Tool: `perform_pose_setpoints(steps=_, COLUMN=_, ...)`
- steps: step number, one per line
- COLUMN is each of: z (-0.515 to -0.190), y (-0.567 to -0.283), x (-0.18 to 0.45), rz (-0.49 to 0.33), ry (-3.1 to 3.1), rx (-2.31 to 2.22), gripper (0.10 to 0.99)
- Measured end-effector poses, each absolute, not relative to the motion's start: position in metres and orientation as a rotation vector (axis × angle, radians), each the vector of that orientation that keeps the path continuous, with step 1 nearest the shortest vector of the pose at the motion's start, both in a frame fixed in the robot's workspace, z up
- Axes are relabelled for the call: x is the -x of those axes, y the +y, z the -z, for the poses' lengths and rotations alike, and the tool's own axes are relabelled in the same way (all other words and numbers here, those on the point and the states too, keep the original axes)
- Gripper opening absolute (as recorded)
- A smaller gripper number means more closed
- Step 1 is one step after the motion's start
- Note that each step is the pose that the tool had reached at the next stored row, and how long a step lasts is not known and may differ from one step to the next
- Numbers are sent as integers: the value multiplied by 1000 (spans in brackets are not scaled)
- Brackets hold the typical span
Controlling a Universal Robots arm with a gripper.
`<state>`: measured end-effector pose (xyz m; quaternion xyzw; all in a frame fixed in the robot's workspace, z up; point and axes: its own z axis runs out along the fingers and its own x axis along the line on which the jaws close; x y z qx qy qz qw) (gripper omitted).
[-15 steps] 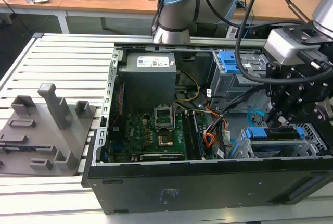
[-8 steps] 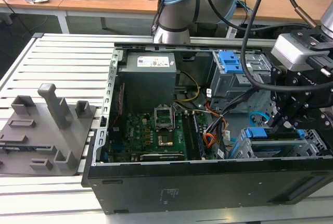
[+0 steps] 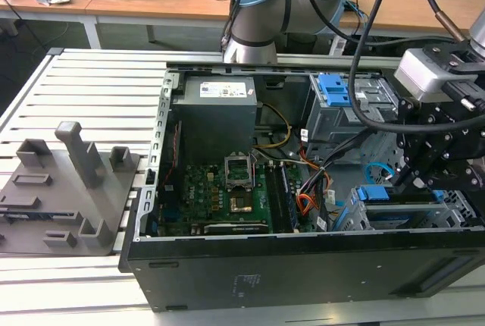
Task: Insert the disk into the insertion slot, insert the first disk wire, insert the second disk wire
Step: 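Insert the second disk wire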
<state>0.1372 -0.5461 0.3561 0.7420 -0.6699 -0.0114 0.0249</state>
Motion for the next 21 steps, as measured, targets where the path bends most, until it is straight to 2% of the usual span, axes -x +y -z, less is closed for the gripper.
perform_pose_setpoints(steps=21, z=-350, y=-546, x=-143, rz=43, ry=-2187, rx=-2190, gripper=165)
